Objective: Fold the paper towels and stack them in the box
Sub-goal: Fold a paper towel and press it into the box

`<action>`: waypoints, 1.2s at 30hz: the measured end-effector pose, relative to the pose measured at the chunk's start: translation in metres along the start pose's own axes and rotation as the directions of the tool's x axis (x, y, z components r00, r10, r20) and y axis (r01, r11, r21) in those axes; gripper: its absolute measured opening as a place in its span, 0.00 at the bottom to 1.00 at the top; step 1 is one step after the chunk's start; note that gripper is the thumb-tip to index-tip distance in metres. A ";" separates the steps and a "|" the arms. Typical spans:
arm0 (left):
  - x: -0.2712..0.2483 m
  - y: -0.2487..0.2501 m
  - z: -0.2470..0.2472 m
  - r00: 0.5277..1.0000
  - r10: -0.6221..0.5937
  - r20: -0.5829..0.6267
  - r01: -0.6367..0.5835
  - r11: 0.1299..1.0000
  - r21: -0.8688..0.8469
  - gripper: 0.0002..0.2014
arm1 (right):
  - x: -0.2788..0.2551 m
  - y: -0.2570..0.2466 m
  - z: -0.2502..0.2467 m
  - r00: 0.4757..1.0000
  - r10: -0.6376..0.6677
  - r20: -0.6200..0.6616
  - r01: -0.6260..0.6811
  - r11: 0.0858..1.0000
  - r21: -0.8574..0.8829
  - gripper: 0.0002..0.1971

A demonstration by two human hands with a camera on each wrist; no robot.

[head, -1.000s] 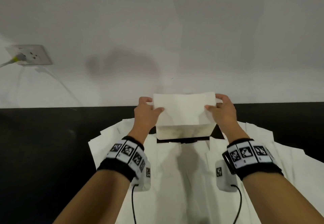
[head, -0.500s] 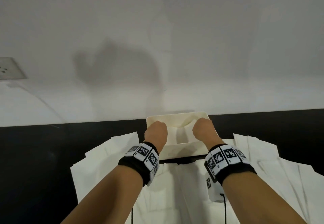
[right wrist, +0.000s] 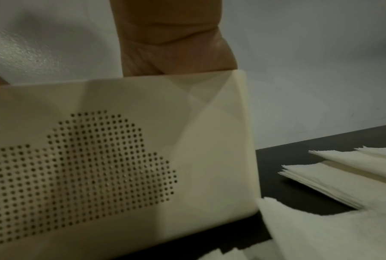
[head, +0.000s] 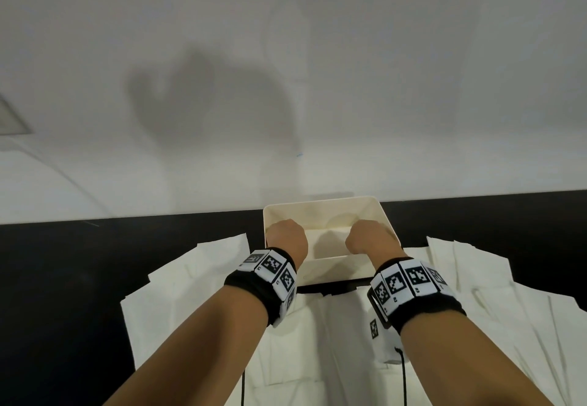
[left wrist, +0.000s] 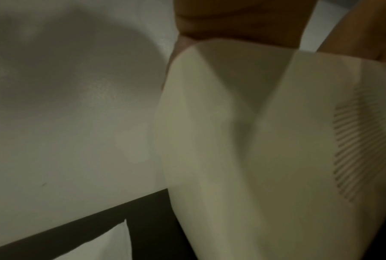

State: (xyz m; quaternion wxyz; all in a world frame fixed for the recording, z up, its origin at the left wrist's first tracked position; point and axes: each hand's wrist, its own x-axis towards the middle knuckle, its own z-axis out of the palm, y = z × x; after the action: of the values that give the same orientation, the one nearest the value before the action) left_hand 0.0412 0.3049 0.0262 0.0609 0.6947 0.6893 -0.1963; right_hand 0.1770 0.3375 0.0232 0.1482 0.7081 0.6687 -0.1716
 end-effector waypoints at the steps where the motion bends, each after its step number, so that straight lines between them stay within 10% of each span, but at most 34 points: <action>1: -0.002 0.000 -0.002 1.000 0.003 -0.006 -0.003 1.000 0.022 0.13 | -0.001 0.000 -0.001 1.000 0.009 -0.014 -0.008 0.999 0.037 0.10; 8: -0.027 -0.019 -0.027 0.973 -0.058 -0.222 -0.005 0.961 -0.275 0.11 | -0.017 -0.002 -0.023 0.989 -0.009 -0.146 0.049 0.960 0.274 0.11; 13: -0.074 -0.073 -0.027 0.899 -0.328 -0.291 0.034 0.714 -0.699 0.14 | -0.066 0.002 -0.049 0.930 -0.162 -0.329 0.259 0.926 0.275 0.17; 20: -0.154 -0.119 0.042 0.857 -0.514 0.026 0.271 0.408 -0.872 0.15 | -0.147 -0.020 -0.009 0.933 -0.274 -0.232 0.345 0.502 0.793 0.06; 26: -0.178 -0.125 0.105 0.815 -0.519 0.257 0.525 0.474 -0.707 0.22 | -0.153 -0.057 0.080 0.942 -0.321 0.102 0.118 0.598 0.793 0.15; 36: -0.190 -0.121 0.135 0.733 -0.590 0.340 0.527 0.175 -0.832 0.28 | -0.164 -0.104 0.119 0.941 -0.317 0.122 0.123 0.652 0.748 0.26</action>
State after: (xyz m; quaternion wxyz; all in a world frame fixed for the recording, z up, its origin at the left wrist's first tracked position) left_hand -0.0976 0.0848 -0.0075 0.3220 0.2545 0.8868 0.2127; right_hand 0.0600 0.1450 -0.0096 -0.0884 0.5945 0.6022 -0.5255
